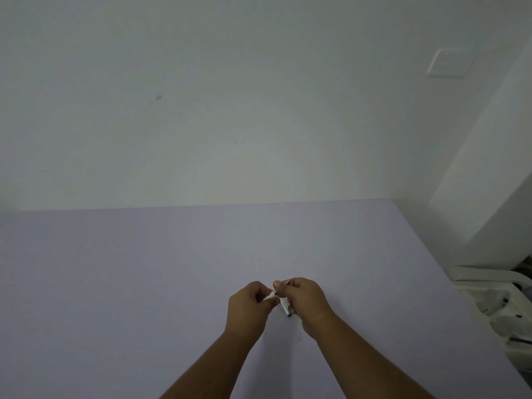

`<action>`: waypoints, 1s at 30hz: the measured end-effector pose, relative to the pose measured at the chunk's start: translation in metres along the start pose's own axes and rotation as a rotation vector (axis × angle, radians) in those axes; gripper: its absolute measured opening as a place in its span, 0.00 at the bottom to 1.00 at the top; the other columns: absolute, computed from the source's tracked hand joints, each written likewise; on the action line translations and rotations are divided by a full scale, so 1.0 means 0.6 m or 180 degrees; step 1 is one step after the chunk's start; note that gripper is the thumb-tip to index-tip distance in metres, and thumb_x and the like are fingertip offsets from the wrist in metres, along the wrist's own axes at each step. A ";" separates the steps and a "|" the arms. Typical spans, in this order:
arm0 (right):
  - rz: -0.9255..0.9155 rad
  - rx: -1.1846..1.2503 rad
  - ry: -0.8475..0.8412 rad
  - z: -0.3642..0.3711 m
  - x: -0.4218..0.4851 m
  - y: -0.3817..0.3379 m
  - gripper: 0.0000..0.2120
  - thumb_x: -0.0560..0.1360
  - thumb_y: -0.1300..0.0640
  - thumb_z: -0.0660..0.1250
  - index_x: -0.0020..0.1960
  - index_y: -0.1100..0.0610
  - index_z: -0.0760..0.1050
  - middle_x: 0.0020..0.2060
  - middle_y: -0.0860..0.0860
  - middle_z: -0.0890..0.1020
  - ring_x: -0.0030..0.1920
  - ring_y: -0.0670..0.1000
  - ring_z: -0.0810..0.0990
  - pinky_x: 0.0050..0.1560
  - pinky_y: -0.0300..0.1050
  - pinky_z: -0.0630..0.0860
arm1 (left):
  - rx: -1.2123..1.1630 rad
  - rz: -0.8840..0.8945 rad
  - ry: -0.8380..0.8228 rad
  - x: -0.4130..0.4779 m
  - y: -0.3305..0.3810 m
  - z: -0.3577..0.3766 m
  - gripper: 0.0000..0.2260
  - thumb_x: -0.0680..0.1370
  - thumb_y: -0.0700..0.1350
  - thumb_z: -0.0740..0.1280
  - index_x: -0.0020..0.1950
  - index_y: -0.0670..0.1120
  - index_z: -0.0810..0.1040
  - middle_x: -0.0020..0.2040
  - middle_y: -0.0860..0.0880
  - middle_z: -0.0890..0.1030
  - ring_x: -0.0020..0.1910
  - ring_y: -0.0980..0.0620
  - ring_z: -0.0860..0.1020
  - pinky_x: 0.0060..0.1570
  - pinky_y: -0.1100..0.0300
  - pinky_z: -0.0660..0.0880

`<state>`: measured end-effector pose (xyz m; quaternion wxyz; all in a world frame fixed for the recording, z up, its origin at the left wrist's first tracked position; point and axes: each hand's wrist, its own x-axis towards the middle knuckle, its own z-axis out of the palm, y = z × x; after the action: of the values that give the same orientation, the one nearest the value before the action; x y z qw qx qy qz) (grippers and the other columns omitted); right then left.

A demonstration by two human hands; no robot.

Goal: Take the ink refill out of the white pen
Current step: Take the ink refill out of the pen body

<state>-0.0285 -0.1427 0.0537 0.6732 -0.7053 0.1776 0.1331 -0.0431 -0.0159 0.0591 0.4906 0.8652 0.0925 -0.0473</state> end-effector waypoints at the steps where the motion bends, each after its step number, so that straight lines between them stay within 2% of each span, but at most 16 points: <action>1: 0.0012 -0.0007 -0.0006 0.001 0.000 0.002 0.08 0.71 0.53 0.72 0.37 0.57 0.81 0.26 0.46 0.79 0.27 0.47 0.70 0.32 0.41 0.70 | -0.0003 -0.0011 0.0002 0.000 -0.002 0.000 0.07 0.72 0.45 0.73 0.38 0.43 0.78 0.32 0.51 0.76 0.30 0.56 0.70 0.30 0.68 0.67; 6: 0.0051 -0.0232 -0.0205 -0.008 0.018 0.002 0.08 0.70 0.50 0.72 0.38 0.54 0.81 0.33 0.51 0.81 0.28 0.46 0.71 0.32 0.40 0.70 | -0.0308 -0.0327 -0.0234 0.008 -0.013 0.002 0.03 0.72 0.45 0.70 0.40 0.47 0.79 0.38 0.50 0.81 0.35 0.56 0.76 0.34 0.66 0.71; 9: -0.0142 -0.0589 0.0169 -0.020 0.049 -0.002 0.10 0.72 0.46 0.69 0.39 0.52 0.78 0.38 0.48 0.82 0.37 0.48 0.77 0.43 0.44 0.75 | -0.0781 -0.0754 -0.0297 0.020 -0.025 -0.001 0.05 0.73 0.40 0.65 0.42 0.47 0.80 0.43 0.48 0.83 0.39 0.53 0.78 0.40 0.61 0.75; 11: -0.0239 -0.1063 0.0490 -0.029 0.074 0.004 0.09 0.75 0.50 0.66 0.41 0.55 0.78 0.41 0.50 0.82 0.43 0.52 0.79 0.51 0.49 0.76 | -0.0922 -0.0954 -0.0270 0.031 -0.039 -0.004 0.05 0.74 0.39 0.66 0.46 0.47 0.79 0.44 0.47 0.83 0.40 0.52 0.79 0.40 0.61 0.76; 13: -0.0213 -0.1744 0.0446 -0.031 0.097 0.021 0.08 0.75 0.55 0.64 0.46 0.59 0.79 0.45 0.54 0.83 0.48 0.55 0.80 0.53 0.48 0.76 | -0.0985 -0.1097 -0.0282 0.037 -0.054 -0.005 0.06 0.74 0.41 0.68 0.49 0.50 0.78 0.42 0.48 0.83 0.37 0.53 0.79 0.36 0.63 0.75; 15: -0.0188 -0.2412 0.0277 -0.022 0.114 0.045 0.09 0.75 0.58 0.61 0.45 0.59 0.79 0.48 0.56 0.84 0.50 0.56 0.80 0.50 0.46 0.76 | -0.1079 -0.1206 -0.0315 0.044 -0.072 -0.006 0.06 0.74 0.40 0.68 0.44 0.52 0.78 0.36 0.49 0.83 0.33 0.53 0.78 0.34 0.63 0.76; 17: -0.0223 -0.2943 0.0174 -0.008 0.125 0.067 0.08 0.76 0.57 0.60 0.43 0.56 0.76 0.48 0.58 0.83 0.50 0.57 0.80 0.48 0.45 0.76 | -0.1166 -0.1326 -0.0396 0.052 -0.087 -0.005 0.09 0.74 0.38 0.68 0.38 0.50 0.82 0.31 0.49 0.81 0.31 0.51 0.77 0.36 0.59 0.77; 19: -0.0305 -0.3365 0.0132 0.006 0.137 0.082 0.10 0.78 0.53 0.59 0.47 0.58 0.75 0.50 0.59 0.82 0.52 0.58 0.80 0.50 0.48 0.76 | -0.1329 -0.1472 -0.0476 0.056 -0.097 -0.003 0.07 0.74 0.36 0.68 0.41 0.46 0.83 0.31 0.46 0.81 0.31 0.49 0.77 0.36 0.58 0.77; 21: -0.0326 -0.3470 0.0211 0.017 0.147 0.090 0.13 0.79 0.52 0.58 0.52 0.60 0.74 0.52 0.59 0.81 0.53 0.58 0.79 0.51 0.48 0.75 | -0.1436 -0.1598 -0.0524 0.062 -0.105 0.000 0.05 0.74 0.35 0.68 0.44 0.44 0.82 0.34 0.44 0.82 0.32 0.48 0.78 0.35 0.59 0.78; 23: -0.0356 -0.3429 0.0266 0.027 0.153 0.093 0.12 0.78 0.53 0.57 0.54 0.60 0.73 0.52 0.59 0.80 0.54 0.58 0.79 0.51 0.48 0.75 | -0.1477 -0.1656 -0.0547 0.068 -0.112 0.004 0.05 0.74 0.35 0.69 0.46 0.43 0.81 0.36 0.44 0.82 0.34 0.48 0.79 0.34 0.59 0.79; 28: -0.0316 -0.3317 0.0165 0.038 0.154 0.094 0.14 0.75 0.56 0.60 0.57 0.61 0.74 0.54 0.60 0.80 0.55 0.60 0.78 0.54 0.49 0.75 | -0.1565 -0.1680 -0.0602 0.069 -0.121 0.012 0.04 0.72 0.35 0.70 0.46 0.42 0.81 0.35 0.43 0.82 0.33 0.47 0.78 0.36 0.57 0.77; 30: -0.0340 -0.2851 0.0300 0.036 0.153 0.084 0.13 0.76 0.54 0.61 0.54 0.61 0.77 0.51 0.59 0.81 0.53 0.59 0.79 0.53 0.49 0.76 | -0.1535 -0.1675 -0.0639 0.067 -0.120 0.012 0.05 0.72 0.35 0.71 0.46 0.42 0.81 0.35 0.43 0.82 0.33 0.47 0.79 0.35 0.58 0.77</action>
<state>0.0336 -0.1292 -0.0324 0.2988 -0.9406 0.0963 0.1297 -0.0184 0.0187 -0.0122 0.6580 0.6624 0.2717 -0.2333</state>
